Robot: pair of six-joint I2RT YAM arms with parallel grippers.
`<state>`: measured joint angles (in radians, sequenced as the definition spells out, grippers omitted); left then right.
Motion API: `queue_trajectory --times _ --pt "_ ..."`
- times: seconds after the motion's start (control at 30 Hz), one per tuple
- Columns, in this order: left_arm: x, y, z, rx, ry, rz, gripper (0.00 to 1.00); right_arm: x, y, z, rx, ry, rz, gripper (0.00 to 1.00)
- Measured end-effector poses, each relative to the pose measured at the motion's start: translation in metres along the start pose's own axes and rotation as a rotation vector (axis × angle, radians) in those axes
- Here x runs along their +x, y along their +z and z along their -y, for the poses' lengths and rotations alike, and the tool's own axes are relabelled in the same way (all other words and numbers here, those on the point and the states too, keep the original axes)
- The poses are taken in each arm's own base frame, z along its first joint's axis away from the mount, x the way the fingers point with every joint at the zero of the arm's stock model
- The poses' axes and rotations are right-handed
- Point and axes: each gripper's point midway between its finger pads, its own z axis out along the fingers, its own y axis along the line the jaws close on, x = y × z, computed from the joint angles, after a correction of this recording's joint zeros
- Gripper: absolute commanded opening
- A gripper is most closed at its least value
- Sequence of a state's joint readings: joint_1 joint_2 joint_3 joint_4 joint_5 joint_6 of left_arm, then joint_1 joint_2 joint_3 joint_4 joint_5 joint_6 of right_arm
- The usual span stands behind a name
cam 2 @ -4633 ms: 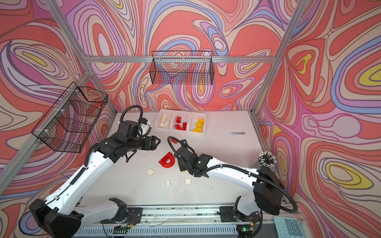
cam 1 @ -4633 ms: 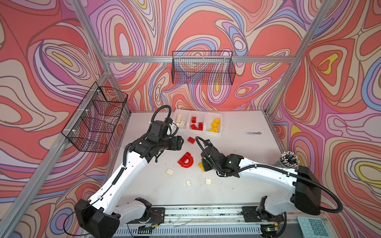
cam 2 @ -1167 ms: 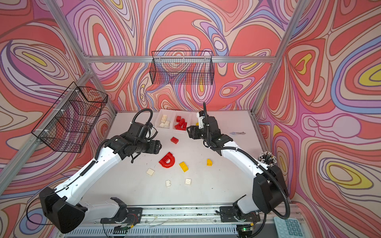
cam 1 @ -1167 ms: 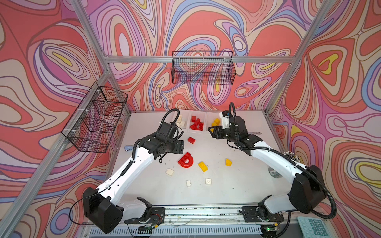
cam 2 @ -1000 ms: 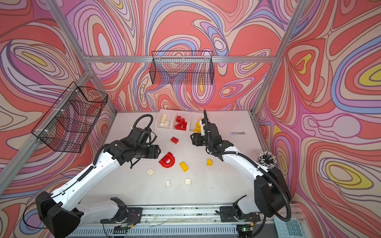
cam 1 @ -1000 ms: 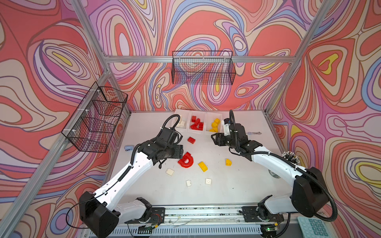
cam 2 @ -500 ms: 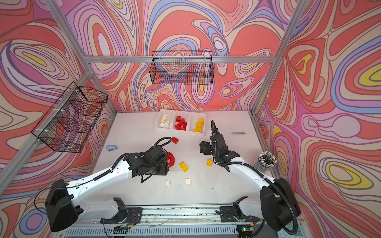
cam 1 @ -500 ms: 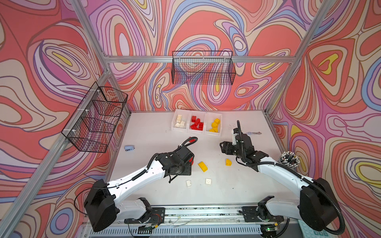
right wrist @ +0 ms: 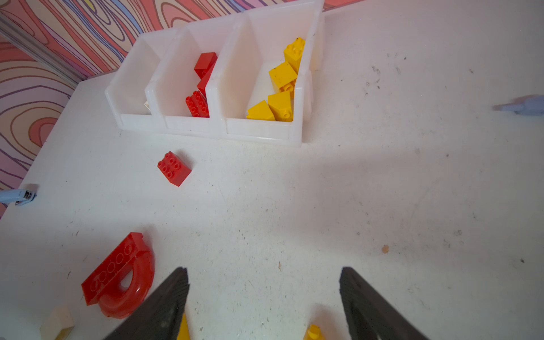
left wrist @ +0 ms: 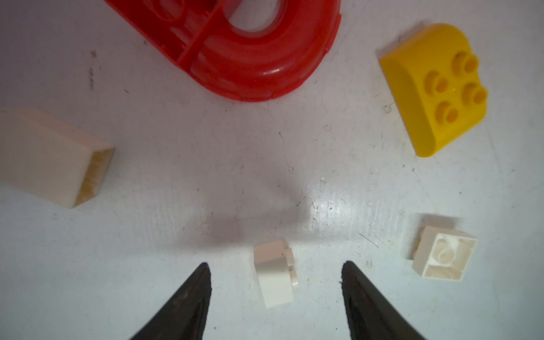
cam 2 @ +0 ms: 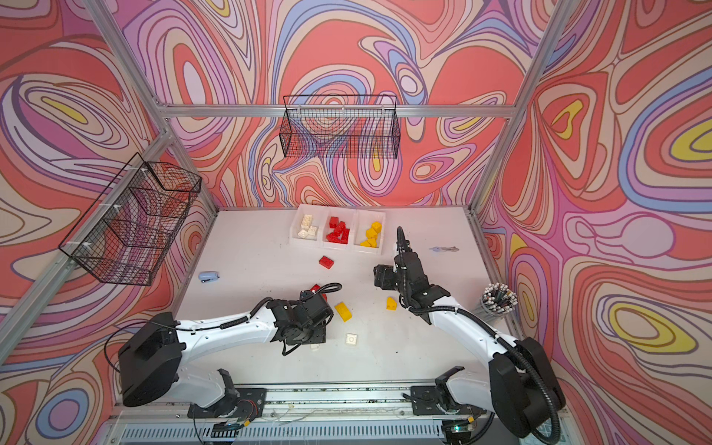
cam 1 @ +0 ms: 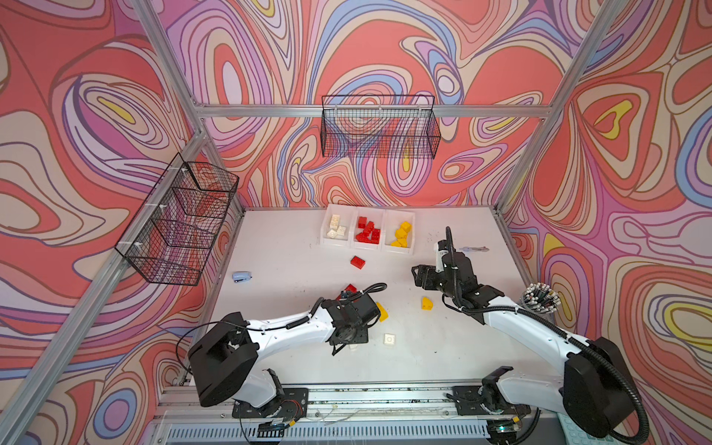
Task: Sort the legos into containers by color
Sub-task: Pick up the lego from the middle-left of the table, then place the lego in the container.
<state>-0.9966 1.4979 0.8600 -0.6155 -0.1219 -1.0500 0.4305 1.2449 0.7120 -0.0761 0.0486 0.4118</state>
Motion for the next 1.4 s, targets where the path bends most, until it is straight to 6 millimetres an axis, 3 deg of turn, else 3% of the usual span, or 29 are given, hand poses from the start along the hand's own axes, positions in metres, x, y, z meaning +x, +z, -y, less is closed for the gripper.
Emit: queue_trajectory --times 0.27,0.43,0.83,1.13,1.23,1.4 --pt "0.009 0.018 0.004 -0.053 0.009 -0.033 0.57 0.001 0.001 0.0 -0.003 0.0 0.006 0.85" --pt "0.01 0.02 0.004 -0.058 0.01 -0.036 0.5 0.001 0.001 0.0 -0.004 0.0 0.008 0.85" --pt "0.014 0.019 0.007 -0.052 0.005 -0.047 0.22 0.003 0.002 0.001 -0.005 0.001 0.01 0.84" --pt "0.01 0.014 0.011 -0.052 0.018 -0.042 0.16 0.004 0.002 0.002 -0.004 0.0 0.009 0.84" --pt "-0.009 0.001 0.024 -0.022 0.024 -0.021 0.16 0.004 0.001 0.001 -0.006 0.001 0.011 0.84" --pt "-0.082 -0.033 0.035 0.058 -0.042 0.081 0.16 0.003 0.0 -0.001 -0.018 -0.001 0.014 0.84"
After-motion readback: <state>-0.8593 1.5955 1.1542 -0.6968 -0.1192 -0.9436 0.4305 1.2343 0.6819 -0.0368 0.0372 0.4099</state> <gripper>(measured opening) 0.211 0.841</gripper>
